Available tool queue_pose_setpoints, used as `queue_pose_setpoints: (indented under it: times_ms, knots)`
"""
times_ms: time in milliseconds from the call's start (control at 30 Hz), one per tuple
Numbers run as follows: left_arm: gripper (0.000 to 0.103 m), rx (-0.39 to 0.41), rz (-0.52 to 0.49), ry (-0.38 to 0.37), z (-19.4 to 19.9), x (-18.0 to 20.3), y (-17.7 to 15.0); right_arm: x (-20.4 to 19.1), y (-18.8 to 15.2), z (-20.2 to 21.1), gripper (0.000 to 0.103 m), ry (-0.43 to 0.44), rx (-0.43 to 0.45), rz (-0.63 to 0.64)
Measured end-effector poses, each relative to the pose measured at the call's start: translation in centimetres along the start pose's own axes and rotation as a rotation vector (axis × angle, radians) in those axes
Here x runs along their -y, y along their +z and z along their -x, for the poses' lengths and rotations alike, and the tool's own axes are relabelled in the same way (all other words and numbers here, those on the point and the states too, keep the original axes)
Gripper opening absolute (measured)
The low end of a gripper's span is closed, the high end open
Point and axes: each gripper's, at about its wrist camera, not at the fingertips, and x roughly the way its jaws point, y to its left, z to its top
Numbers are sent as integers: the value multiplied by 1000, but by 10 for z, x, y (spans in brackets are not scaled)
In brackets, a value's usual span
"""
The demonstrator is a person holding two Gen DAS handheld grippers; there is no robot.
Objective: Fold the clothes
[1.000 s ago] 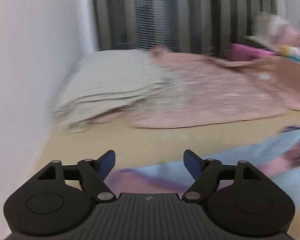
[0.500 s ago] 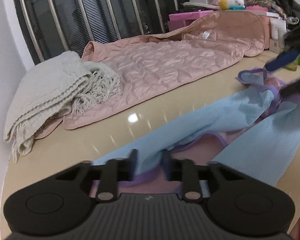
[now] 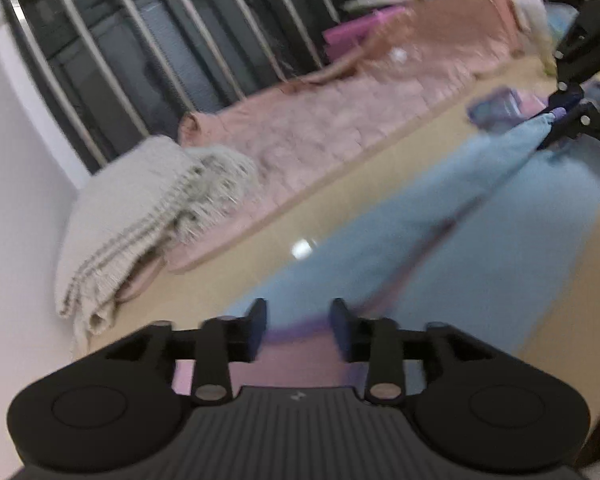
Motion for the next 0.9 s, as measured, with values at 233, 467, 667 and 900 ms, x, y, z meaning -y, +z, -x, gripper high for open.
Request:
queue_pose_setpoints:
  times_ms: [233, 467, 667, 900]
  knots:
    - [63, 125, 207, -133, 33, -22, 22, 8, 6, 15, 17, 81, 48, -70]
    - [43, 70, 72, -261, -14, 23, 40, 17, 9, -8, 14, 111, 0, -183]
    - [3, 18, 63, -272, -2, 22, 14, 19, -5, -2, 12, 108, -44, -263]
    - [54, 146, 133, -289, 30, 18, 37, 107, -17, 35, 37, 0, -30, -523]
